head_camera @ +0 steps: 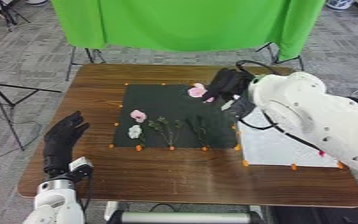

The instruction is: Arrange flowers

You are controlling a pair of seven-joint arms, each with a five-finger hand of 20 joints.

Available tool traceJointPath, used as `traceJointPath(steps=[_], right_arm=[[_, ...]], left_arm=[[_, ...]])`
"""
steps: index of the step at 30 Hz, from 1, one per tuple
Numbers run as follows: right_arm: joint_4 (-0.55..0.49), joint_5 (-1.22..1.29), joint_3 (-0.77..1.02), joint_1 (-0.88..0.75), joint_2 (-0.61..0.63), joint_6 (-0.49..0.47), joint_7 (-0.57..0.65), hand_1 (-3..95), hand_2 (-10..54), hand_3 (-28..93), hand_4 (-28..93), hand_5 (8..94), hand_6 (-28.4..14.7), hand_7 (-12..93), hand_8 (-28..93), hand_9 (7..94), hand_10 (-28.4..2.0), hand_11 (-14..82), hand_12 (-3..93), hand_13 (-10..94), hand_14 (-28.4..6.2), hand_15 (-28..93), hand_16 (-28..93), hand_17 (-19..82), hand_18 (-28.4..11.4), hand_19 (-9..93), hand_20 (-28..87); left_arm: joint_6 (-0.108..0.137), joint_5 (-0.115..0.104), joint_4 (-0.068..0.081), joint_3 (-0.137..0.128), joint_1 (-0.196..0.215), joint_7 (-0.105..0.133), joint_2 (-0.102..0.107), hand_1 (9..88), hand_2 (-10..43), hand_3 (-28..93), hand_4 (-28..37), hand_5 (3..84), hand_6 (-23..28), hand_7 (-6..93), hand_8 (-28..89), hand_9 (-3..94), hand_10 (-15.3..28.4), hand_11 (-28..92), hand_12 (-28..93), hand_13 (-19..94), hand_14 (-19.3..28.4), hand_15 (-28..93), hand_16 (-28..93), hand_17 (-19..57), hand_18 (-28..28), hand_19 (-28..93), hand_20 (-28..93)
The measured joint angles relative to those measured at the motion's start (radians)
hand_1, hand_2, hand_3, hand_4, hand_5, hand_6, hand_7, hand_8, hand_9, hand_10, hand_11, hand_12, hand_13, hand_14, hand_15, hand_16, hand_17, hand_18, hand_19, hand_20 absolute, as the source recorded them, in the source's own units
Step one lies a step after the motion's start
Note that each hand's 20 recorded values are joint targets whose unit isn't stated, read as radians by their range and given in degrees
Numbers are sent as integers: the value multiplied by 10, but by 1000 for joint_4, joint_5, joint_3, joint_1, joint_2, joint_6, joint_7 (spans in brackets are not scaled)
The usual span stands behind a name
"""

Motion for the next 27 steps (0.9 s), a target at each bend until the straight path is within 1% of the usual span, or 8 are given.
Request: traceJointPath(steps=[4,10,13,18,20,24,25,27], right_arm=[[2,-15,-60,57,-96,-48,0,588,-95,596,-163,839,-36,152,136,923,-108,221,272,937,-4,634,237,707,-107,932,480],[18,-71,-125,74,-210,-53,-5,575,-94,601,-170,831,-25,167,127,904,-109,232,270,937,-2,634,238,708,-104,932,480],[22,-110,-169,74,-235,-25,-30,564,-86,602,-183,813,-8,193,103,864,-119,204,286,937,4,634,244,706,-100,932,487],[23,-311,-270,72,-245,104,-116,561,-84,603,-188,811,-5,199,90,837,-123,180,286,937,5,634,247,707,-100,932,489],[30,-368,-280,67,-252,113,-120,559,-84,605,-188,810,-4,202,87,816,-126,160,278,937,6,633,249,706,-99,932,493],[53,-374,-280,63,-270,113,-117,557,-85,609,-187,808,-2,208,88,777,-130,134,252,937,4,622,256,696,-98,932,502],[59,-376,-283,64,-274,113,-117,556,-85,610,-186,807,-3,209,87,760,-133,141,229,937,3,615,264,692,-100,932,508],[70,-391,-293,68,-281,111,-114,556,-86,611,-186,807,-4,210,87,742,-135,138,213,937,0,606,269,686,-101,932,508]], left_arm=[[-1,1,1,4,-5,-3,2,295,-28,773,-183,521,3,212,-88,433,114,228,131,383,158,306,0,83,144,197,213],[-4,3,4,12,-19,-11,4,293,-42,790,-192,528,0,218,-86,439,107,234,134,384,154,305,-2,84,142,193,212],[-4,3,4,13,-23,-13,6,292,-46,796,-200,530,0,218,-84,439,107,235,135,383,153,306,-1,84,141,191,212],[-4,2,4,14,-23,-13,9,290,-51,803,-208,534,0,216,-81,440,106,236,139,383,153,307,0,84,140,190,213],[-4,2,4,14,-23,-13,9,290,-52,806,-211,536,1,214,-79,442,107,234,140,383,153,307,-1,84,140,189,213],[-4,2,5,17,-25,-12,9,290,-54,808,-214,541,1,212,-77,446,107,235,142,382,157,309,1,83,140,189,213],[-4,2,5,18,-25,-12,9,289,-55,809,-215,543,1,210,-76,447,107,234,143,382,158,309,1,83,140,189,213],[-4,2,5,19,-25,-12,9,289,-54,809,-219,545,0,210,-74,447,107,233,145,384,159,311,2,82,140,189,214]])
